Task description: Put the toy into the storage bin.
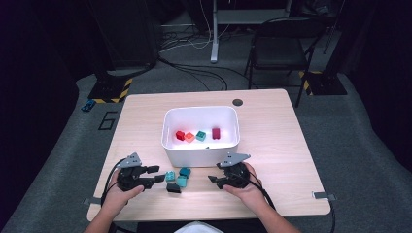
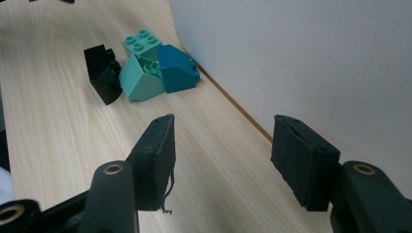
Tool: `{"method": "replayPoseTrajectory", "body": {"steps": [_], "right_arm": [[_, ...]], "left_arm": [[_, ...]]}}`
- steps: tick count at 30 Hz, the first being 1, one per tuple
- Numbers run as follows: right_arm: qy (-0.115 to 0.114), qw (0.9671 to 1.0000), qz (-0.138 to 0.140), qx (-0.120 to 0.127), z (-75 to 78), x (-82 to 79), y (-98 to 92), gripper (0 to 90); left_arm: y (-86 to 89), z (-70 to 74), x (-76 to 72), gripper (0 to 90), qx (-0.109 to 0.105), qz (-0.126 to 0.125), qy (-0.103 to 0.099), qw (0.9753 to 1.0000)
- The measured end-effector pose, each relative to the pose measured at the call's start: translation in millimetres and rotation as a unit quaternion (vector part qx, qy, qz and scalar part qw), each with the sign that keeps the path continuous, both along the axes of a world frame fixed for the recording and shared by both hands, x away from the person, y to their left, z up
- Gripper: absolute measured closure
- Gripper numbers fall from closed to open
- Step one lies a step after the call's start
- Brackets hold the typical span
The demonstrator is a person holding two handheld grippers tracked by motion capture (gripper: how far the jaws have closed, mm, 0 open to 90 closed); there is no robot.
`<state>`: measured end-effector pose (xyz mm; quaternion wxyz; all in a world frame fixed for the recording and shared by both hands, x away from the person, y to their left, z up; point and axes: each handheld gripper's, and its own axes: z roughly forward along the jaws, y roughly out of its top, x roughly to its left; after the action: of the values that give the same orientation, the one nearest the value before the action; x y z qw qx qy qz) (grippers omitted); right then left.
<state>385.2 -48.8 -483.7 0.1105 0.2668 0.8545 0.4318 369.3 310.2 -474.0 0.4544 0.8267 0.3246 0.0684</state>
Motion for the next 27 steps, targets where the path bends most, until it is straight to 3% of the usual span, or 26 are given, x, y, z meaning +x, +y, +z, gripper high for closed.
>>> {"method": "replayPoseTrajectory", "body": {"steps": [7,14,20,27], "right_arm": [[0.01,0.9999,0.003,-0.001,-1.3,-0.5,1.3,42.2],[0.003,0.9999,0.011,-0.009,-1.9,-0.6,1.6,42.3],[0.003,0.9999,0.012,-0.009,-2.8,0.0,1.3,42.3],[0.008,0.9998,0.013,-0.013,-4.2,-0.9,3.4,42.3]], "left_arm": [[-11.0,-8.4,-1.3,50.1,0.017,-0.027,0.002,0.9995],[-22.1,-16.6,-2.5,49.5,0.031,-0.057,0.008,0.9978],[-28.2,-19.9,-2.4,49.1,0.041,-0.069,-0.004,0.9968],[-34.2,-25.7,-1.3,48.0,0.048,-0.081,0.006,0.9955]]}}
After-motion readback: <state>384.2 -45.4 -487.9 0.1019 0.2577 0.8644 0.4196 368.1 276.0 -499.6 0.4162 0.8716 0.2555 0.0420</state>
